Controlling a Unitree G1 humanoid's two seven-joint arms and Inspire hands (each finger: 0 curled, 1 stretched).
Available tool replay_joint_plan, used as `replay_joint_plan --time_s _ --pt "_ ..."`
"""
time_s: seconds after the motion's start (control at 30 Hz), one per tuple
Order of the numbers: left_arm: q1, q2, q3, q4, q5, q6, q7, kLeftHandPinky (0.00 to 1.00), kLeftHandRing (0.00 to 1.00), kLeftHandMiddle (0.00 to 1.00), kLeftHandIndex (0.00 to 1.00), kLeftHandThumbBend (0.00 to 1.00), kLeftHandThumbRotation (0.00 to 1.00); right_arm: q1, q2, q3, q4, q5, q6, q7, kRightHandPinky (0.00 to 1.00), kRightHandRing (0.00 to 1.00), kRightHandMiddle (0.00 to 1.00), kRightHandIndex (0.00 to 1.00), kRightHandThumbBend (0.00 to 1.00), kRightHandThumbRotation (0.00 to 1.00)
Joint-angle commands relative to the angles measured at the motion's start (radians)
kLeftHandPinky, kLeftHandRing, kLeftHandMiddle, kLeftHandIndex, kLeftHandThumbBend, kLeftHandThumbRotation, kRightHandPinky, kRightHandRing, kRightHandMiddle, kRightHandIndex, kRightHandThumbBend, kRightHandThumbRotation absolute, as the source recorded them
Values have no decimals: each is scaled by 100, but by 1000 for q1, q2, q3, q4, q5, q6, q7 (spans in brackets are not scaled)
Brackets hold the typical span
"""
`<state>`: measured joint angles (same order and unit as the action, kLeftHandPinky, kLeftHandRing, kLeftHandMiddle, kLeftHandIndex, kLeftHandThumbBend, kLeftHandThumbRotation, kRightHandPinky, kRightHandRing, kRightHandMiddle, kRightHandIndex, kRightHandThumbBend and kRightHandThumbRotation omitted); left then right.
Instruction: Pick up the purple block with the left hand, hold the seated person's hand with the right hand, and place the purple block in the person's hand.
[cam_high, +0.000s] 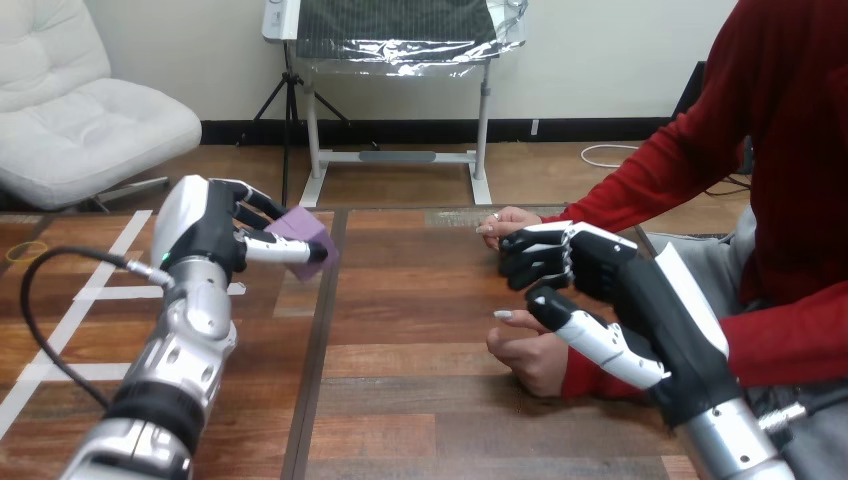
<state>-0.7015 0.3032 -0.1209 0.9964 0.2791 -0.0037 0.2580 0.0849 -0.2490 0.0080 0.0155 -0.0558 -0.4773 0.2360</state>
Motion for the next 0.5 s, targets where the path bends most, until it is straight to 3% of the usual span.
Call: replay_joint_plan --time_s 0.0,0.13,0.47 --pt "44 22 57 -168 -32 -24 22 27 35 41 44 71 0 -127 -43 -49 37 -41 -47 -42 59 65 68 68 79 74" --pt "88 19 77 -244 -43 -26 20 28 36 41 44 71 0 -156 -61 -60 68 -51 -57 -45 61 67 70 69 77 74" --pt "194 10 112 -429 -54 9 11 31 38 43 45 68 0 -216 -131 -79 103 -101 -14 -53 66 74 76 75 82 81"
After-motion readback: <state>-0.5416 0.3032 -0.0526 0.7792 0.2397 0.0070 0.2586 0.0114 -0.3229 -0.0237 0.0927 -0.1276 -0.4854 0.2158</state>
